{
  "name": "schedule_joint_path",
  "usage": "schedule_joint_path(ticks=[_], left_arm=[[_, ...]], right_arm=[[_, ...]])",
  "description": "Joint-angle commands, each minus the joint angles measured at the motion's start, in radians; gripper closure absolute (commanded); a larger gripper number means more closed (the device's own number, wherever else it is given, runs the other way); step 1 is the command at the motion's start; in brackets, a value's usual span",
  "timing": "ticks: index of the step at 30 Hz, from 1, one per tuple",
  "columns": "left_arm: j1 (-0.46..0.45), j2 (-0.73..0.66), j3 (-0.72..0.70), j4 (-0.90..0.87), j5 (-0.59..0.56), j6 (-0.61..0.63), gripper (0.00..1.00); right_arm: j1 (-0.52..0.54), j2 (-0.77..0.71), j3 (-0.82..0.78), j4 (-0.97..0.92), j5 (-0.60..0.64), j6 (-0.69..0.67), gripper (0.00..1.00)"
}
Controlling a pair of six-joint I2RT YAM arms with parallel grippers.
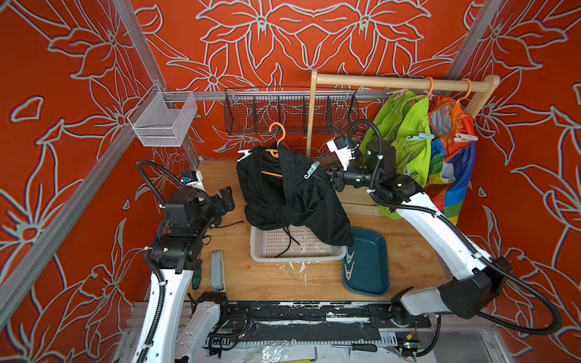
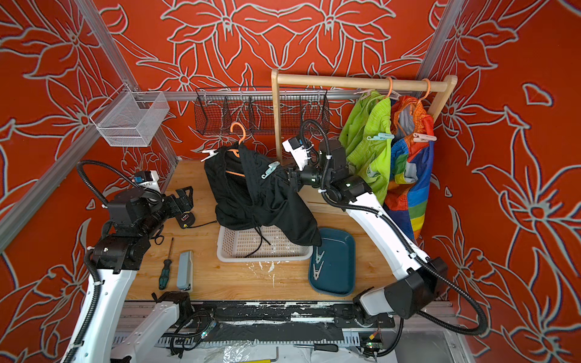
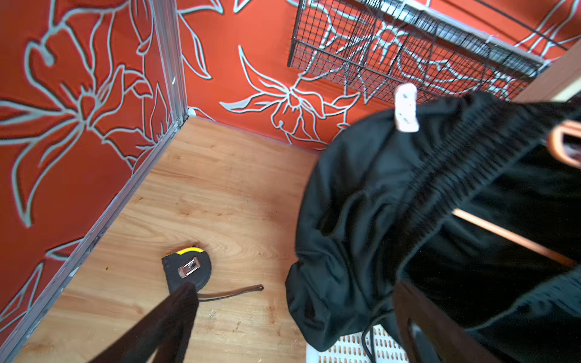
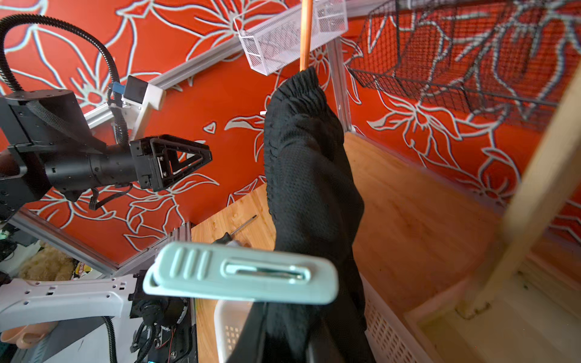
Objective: Remove the clothespins securing shorts to the hanger
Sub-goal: Adjust the shorts in the basket.
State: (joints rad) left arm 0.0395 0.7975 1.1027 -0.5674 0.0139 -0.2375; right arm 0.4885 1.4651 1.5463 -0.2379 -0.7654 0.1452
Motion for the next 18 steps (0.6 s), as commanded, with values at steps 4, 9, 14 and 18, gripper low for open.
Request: schedule_joint_path(ticks=[4,9,14,18], left_arm=[[0.005,-0.025,0.034,-0.012,0.012,0.024,0.03],[0.005,-0.040,0.022,-0.016,-0.005,0.034,0.03],[0.006,-0.037,0.020,-0.009,0.014,0.035,0.03],[0.005,-0.025,0.028,0.017,0.057,0.013,0.03]], right_arm=[[0.034,0.119,0.198,0.228,-0.010,0.020,1.00],[0.048,0.112,0.161,0.265,-0.009,0.039,1.00],[0.047,-0.016,-0.018,0.205,0.029,-0.028,1.00],[0.047,-0.155,-0.169,0.152,0.045,-0.058,1.00]])
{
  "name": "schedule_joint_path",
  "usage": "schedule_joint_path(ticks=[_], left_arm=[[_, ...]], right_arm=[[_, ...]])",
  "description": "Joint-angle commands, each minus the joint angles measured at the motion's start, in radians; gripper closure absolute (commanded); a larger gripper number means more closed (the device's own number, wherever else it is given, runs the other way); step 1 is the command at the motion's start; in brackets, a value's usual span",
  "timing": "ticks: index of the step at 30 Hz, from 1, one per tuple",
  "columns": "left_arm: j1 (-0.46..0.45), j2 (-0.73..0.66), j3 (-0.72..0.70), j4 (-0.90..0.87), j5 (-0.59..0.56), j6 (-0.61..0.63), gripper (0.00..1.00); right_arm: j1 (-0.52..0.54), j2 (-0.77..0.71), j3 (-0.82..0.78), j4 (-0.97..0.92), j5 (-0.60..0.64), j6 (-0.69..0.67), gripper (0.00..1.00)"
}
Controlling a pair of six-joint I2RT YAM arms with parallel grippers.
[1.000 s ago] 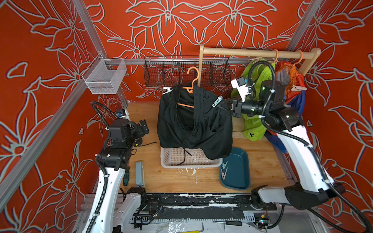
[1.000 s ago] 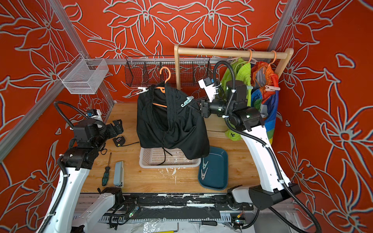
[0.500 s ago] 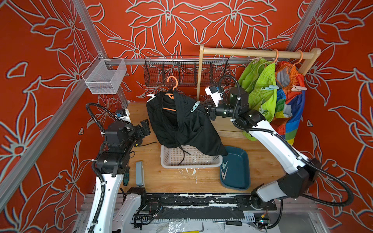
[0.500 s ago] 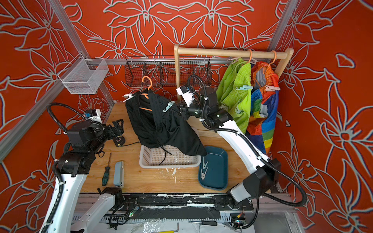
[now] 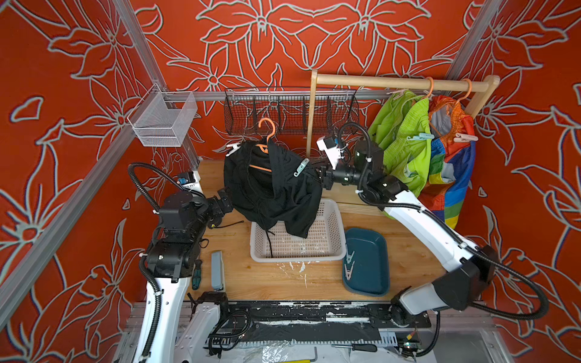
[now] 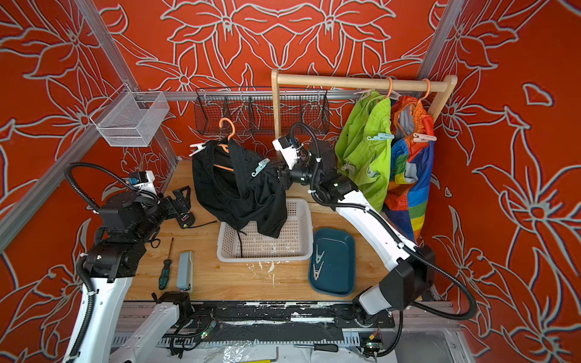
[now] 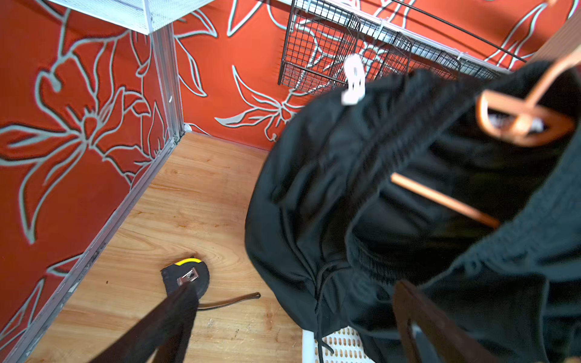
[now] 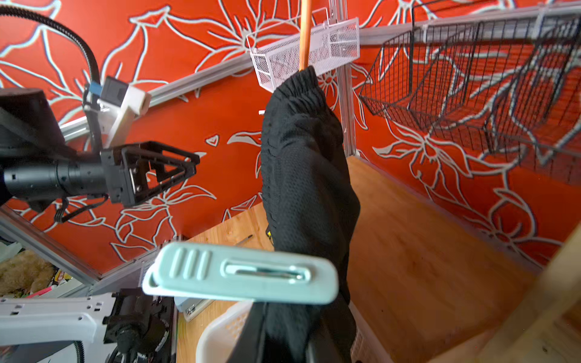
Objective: Remove the clothespins securing shorts to the hanger
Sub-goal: Adjust the shorts in the basket.
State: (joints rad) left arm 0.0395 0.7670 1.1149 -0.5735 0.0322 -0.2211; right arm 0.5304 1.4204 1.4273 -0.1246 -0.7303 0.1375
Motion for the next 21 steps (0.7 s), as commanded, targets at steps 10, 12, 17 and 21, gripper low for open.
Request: schedule_joint_path(ticks=[10,12,17,21], left_arm=[[0.005,0.074,0.106,0.023,0.170,-0.021,0.03],[0.005,0.092,0.118,0.046,0.261,-0.038,0.03],[-0.164,0.150,0.217,0.011,0.264,0.067,0.03],[-0.263,0.190,0.285,-0.033,0.219,0.130,0.03]], right_arm=[[0.004,-0.437,-0.299,-0.030,0.061,-0.036,1.00],[0.004,-0.457,-0.330,-0.034,0.078,-0.039,1.00],[0.005,-0.385,-0.390,0.031,0.095,-0.039,1.00],[0.005,-0.291,-0.401,0.118,0.100,-0.028,1.00]])
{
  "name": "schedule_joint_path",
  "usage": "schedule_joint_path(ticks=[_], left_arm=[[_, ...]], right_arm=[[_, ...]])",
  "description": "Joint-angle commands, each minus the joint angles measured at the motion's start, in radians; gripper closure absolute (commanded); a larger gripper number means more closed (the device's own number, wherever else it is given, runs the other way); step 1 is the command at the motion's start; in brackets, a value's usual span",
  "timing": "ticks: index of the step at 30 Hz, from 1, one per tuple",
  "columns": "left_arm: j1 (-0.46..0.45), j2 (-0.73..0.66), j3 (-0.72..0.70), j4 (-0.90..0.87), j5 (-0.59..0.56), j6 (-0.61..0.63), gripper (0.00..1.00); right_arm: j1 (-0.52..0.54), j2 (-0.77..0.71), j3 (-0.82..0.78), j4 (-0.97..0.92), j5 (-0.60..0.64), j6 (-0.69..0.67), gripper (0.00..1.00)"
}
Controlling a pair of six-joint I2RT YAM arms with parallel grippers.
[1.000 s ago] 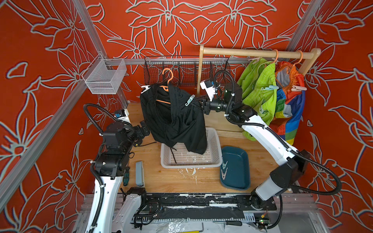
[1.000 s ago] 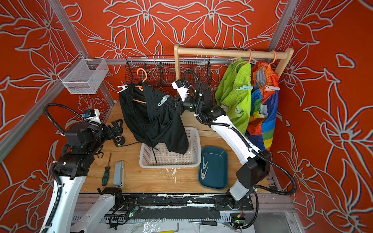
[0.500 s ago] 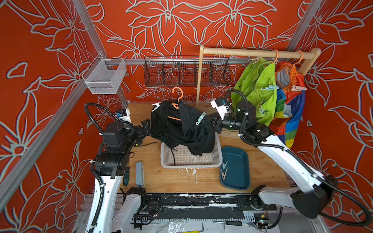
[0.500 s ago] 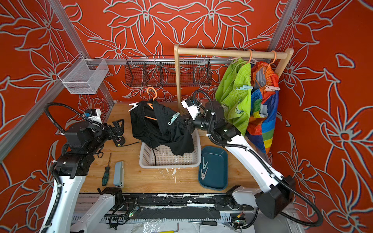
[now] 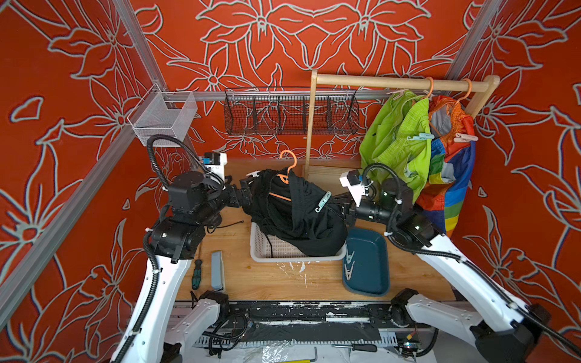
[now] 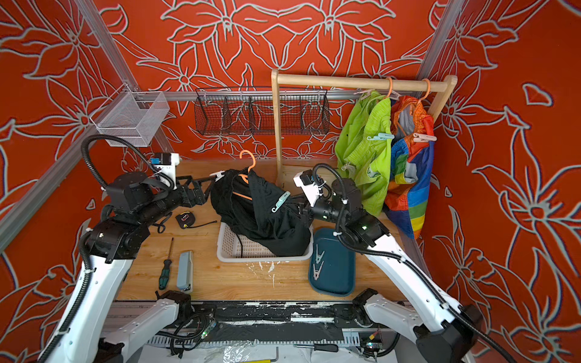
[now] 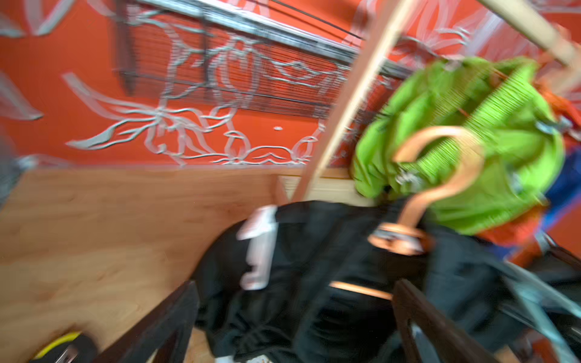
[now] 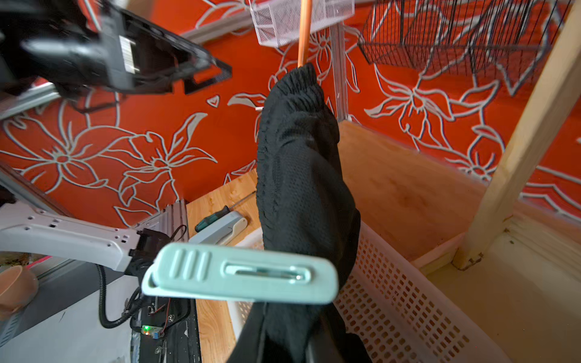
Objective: Remove the clothespins securing shorts to the hanger
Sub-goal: Adjust the shorts in the basket.
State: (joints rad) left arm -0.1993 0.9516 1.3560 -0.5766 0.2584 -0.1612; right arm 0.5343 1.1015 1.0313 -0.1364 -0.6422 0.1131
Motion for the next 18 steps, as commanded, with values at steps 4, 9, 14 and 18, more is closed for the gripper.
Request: schedule_joint_path(ticks=[4,9,14,18], left_arm=[[-0.032,0.019,0.022,-0.005,0.038,0.098,0.03],[-0.068,0.052,-0.054,0.075,0.041,0.144,0.01],[-0.210,0.129,-0.087,0.141,-0.126,0.236,0.01],[-0.239,0.137,-0.126,0.259,-0.148,0.253,0.01]], right_arm=[[0.001,0.096,0.023,0.159,-0.004,-0.007,1.00],[0.002,0.123,0.029,0.181,-0.043,0.018,1.00],[0.003,0.127,0.035,0.184,-0.056,0.028,1.00],[0.003,0.130,0.033,0.181,-0.057,0.027,1.00]])
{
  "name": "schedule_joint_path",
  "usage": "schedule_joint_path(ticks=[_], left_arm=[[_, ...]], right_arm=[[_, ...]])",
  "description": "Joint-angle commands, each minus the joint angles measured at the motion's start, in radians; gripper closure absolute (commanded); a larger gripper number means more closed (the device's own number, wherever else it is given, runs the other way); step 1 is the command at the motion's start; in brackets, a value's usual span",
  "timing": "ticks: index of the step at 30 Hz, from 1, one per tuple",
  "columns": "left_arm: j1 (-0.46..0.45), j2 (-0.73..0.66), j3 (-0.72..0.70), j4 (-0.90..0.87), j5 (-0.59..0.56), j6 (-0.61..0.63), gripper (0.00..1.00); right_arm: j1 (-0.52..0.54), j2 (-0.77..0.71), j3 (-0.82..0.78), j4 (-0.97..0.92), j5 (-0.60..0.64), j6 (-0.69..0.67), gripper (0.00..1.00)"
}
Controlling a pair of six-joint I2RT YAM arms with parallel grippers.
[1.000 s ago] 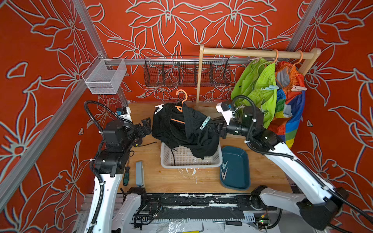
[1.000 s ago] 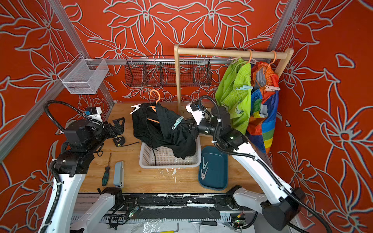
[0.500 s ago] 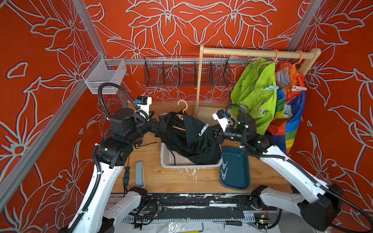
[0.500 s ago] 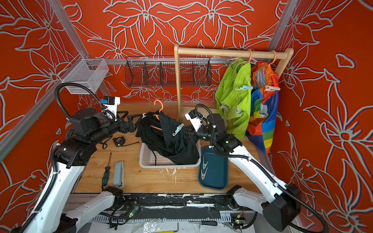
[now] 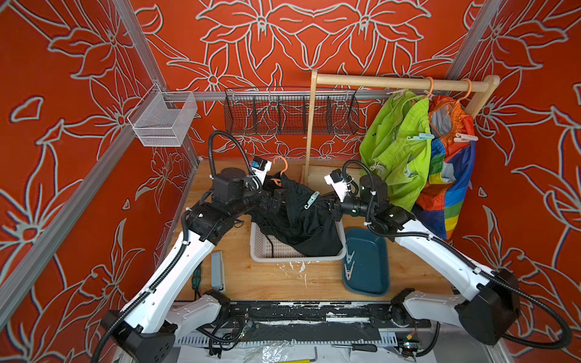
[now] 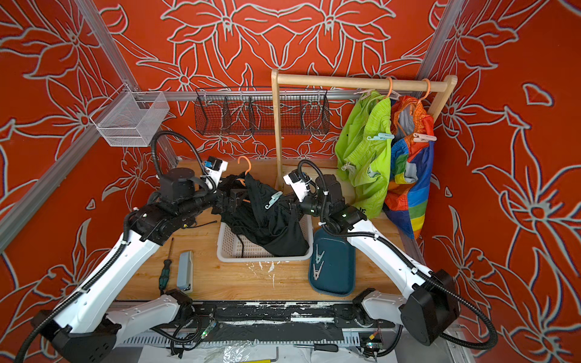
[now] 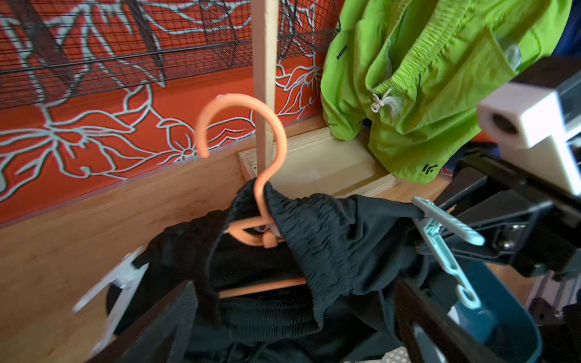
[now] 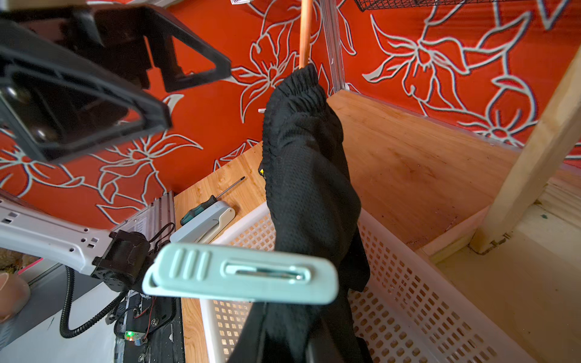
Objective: Remove the clothespins securing shorts to the hanger
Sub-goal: Adjust the shorts in the basket, then remove the clothespin from the hanger.
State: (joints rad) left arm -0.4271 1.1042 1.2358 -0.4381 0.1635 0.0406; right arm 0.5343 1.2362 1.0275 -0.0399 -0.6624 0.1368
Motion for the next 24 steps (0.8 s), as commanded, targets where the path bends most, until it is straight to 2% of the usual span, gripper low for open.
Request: schedule_joint_path(ticks=[1,7,12,20,24], left_arm=[[-0.014,-0.013,-0.011,0.149,-0.050,0.053,0.01],[-0.018,0.018,0.003,0.208,-0.084,0.097,0.01],[-0.018,0.059,0.030,0.208,-0.066,0.128,0.01],[-0.011,0.078,-0.028,0.260,-0.082,0.131,0.02],[0.025,0.078,-0.054,0.311,-0.063,0.107,0.01]], right_arm=[[0.001,0.000,0.034,0.087,-0.036,0.004,1.00],[0.004,0.012,0.026,0.106,-0.045,0.019,1.00],[0.005,0.016,0.032,0.104,-0.048,0.018,1.00],[0.012,0.016,0.058,0.085,-0.056,0.017,1.00],[0.021,0.015,0.060,0.084,-0.065,0.017,1.00]])
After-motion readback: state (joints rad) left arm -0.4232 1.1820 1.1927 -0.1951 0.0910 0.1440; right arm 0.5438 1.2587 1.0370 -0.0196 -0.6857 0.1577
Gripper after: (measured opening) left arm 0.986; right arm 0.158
